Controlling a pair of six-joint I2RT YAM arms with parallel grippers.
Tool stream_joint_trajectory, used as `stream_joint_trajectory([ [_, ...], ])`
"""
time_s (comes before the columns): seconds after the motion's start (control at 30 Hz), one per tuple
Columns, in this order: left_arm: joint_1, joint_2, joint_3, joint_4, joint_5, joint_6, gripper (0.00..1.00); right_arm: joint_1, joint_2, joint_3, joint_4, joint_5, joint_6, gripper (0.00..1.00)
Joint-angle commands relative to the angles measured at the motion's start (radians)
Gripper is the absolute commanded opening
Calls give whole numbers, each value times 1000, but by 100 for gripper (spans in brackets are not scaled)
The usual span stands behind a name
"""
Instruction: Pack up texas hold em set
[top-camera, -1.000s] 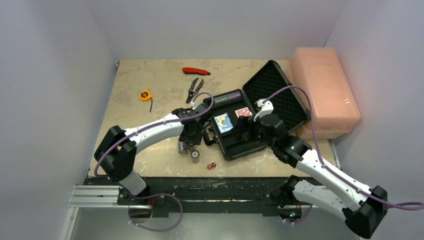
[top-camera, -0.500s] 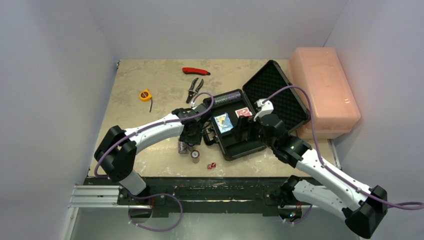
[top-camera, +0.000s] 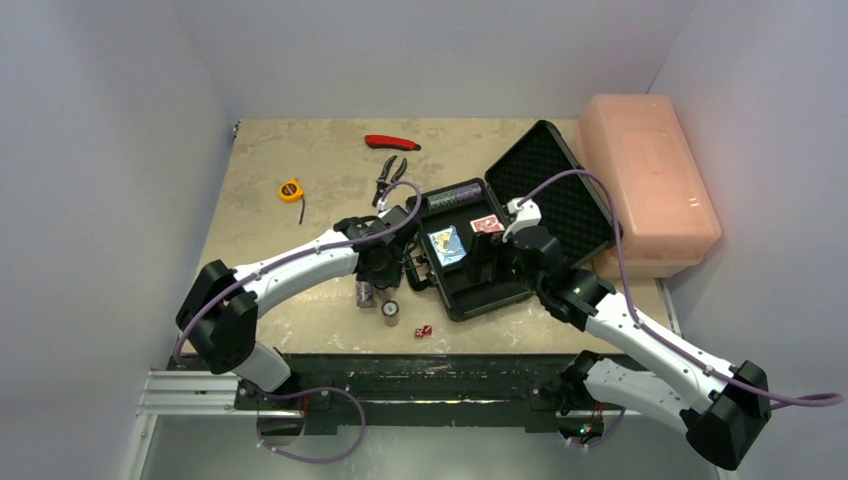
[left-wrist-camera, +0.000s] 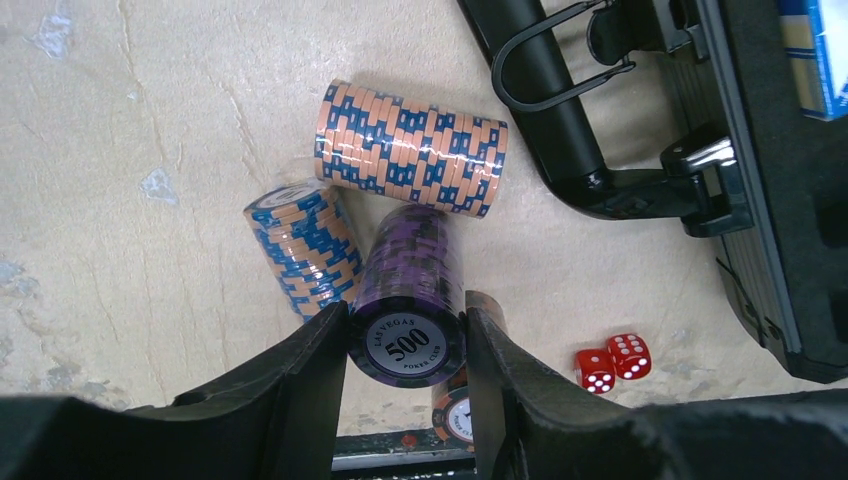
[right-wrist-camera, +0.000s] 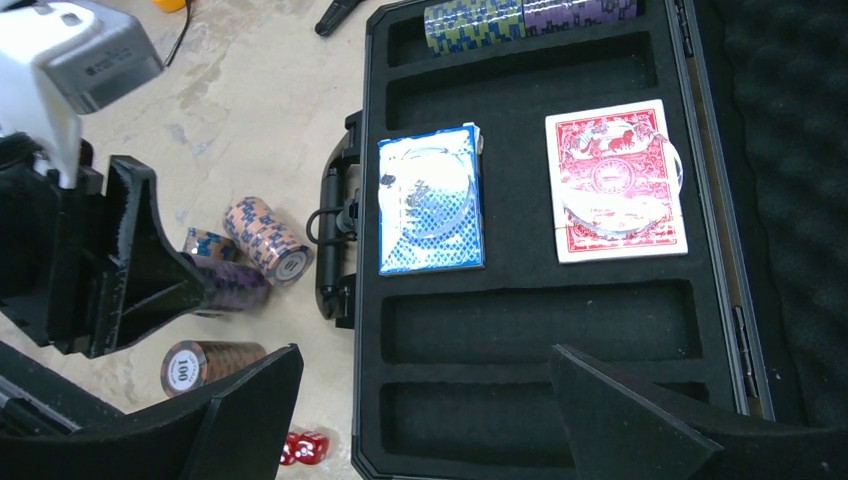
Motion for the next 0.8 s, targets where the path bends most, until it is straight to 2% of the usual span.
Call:
stream_joint_trajectory([
  [0.0,-5,-73,9,35,-10,19,0,5,11,7,52,16,-24,99],
  [0.4,-6,-83,41,37,36,47,0,4,67,10,104,2,-52,99],
  [0.77,-5,-97,104,2,81,89,0,5,51,-22,170,-17,-100,99],
])
